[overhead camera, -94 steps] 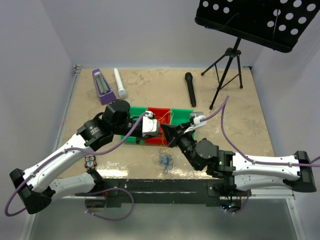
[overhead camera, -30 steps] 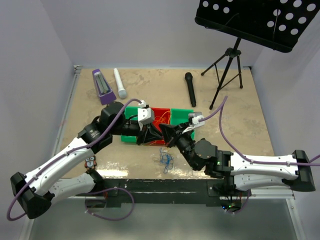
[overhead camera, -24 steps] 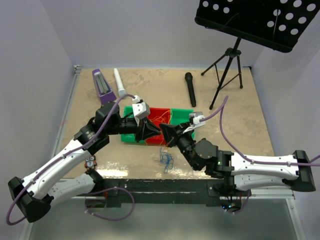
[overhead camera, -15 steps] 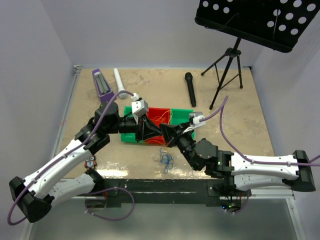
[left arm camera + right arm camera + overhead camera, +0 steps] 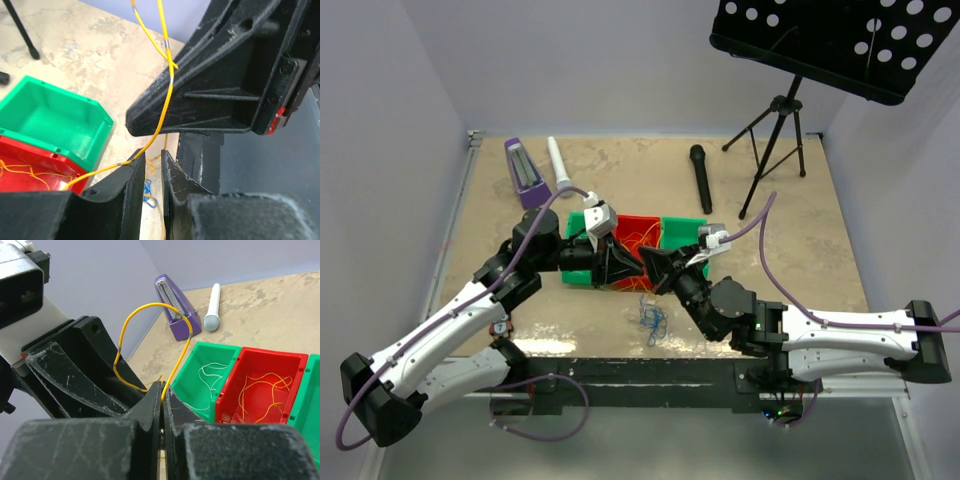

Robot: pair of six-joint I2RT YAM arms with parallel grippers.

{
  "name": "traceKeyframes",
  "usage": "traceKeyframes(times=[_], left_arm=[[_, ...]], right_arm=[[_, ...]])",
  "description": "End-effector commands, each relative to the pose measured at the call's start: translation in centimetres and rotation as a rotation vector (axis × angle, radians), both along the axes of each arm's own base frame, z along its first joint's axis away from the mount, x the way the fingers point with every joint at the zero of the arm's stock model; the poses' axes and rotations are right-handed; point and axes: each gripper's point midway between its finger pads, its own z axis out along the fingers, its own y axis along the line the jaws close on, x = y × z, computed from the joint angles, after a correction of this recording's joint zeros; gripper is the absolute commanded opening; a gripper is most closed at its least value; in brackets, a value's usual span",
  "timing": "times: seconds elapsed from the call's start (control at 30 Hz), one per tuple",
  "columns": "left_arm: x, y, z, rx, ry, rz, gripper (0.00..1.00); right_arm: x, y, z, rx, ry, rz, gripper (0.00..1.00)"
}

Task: Untangle the cables

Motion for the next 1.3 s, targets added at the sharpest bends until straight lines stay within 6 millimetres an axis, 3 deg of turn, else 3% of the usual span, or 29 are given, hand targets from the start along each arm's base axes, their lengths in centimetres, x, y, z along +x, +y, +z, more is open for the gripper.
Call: traceKeyframes(times=[0.0,0.07,0.1,0.5,0.7,0.83,0.9,0.97,1.0,1.03,1.07,1.17,1.27], left_arm=[[1.2,0.1,2.4,-0.071,-0.072,0.062,0.25],[0.9,-0.1,2.3,-0.077,-0.057,0.046,0.27],[0.7,-0.1,2.0,-0.074,-0.042,0.036,0.39],[-2.9,-0.6,1.1,-0.128,-0.006,-0.182,0.39],[-1.4,-0.6,0.6,-0.114,-0.043,-0.097,0.39],[-0.1,-1.1,1.0,-0.142,-0.074,-0.059,0.34],[0.0,-1.3,1.4,-0.165,-0.081,-0.067,0.24],[0.2,-1.4,1.7,-0.169,-0.091,-0.061,0.01],[0.5,-1.3,1.6,-0.16,-0.099,-0.046,0.0],[0.8,-1.1,1.7,-0.154,-0.113,-0.037,0.0],[1.1,-0.9,1.8,-0.141,-0.127,-0.022,0.0],[2.8,0.1,2.6,-0.085,-0.217,0.064,0.0],[4.6,1.4,4.4,-0.033,-0.327,0.164,0.0]], right_arm=[[-0.1,0.0,2.5,0.073,-0.009,0.004,0.0],[-0.1,0.1,2.6,0.072,-0.01,0.006,0.0],[-0.1,0.1,2.5,0.07,-0.009,0.006,0.0],[-0.1,-0.1,2.5,0.07,-0.007,0.0,0.0],[-0.2,0.3,2.5,0.074,-0.01,0.013,0.0],[-0.3,0.6,2.5,0.081,-0.008,0.023,0.0],[-0.3,0.6,2.4,0.082,-0.006,0.025,0.0],[-0.4,0.6,2.4,0.081,-0.003,0.03,0.0],[-0.4,0.6,2.3,0.078,-0.003,0.033,0.0],[-0.5,0.6,2.2,0.077,0.0,0.035,0.04],[-0.5,0.6,2.0,0.077,0.006,0.037,0.21],[-0.8,0.2,0.9,0.069,0.017,0.051,0.57],[-1.0,-0.4,-0.5,0.067,0.044,0.056,0.69]])
